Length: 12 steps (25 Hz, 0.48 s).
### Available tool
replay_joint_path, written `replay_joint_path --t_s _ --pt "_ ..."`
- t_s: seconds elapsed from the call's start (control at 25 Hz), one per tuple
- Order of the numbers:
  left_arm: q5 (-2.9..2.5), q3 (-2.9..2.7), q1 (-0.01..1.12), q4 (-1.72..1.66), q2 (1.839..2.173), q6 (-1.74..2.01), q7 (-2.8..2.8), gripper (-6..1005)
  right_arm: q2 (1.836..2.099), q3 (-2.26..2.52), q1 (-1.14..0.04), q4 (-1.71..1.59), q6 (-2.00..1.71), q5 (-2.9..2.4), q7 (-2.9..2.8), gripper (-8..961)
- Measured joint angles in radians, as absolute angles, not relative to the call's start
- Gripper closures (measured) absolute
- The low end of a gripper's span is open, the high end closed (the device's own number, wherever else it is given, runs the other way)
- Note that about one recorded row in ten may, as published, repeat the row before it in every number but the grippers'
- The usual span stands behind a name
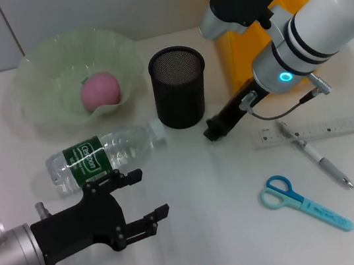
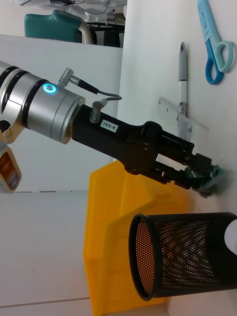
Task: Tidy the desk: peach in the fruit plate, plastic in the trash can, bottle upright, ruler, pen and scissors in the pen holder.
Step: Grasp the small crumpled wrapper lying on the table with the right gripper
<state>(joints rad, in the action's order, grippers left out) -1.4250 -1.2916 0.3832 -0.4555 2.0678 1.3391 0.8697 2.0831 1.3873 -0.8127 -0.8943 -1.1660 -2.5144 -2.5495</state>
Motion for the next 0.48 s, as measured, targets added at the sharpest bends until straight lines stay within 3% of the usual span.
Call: replay_joint_path --t_s 0.24,0.48 --pt "-1.425 -1.292 0.384 -0.456 2.068 1.339 0.869 214 2.083 1.388 -0.826 -0.851 -1.129 -2.516 -2.55 374" --pt "-1.425 -1.292 0.383 -0.456 2.069 1.339 0.868 214 2.083 1.39 -0.836 -0.821 -1.106 -2.519 -2.549 376"
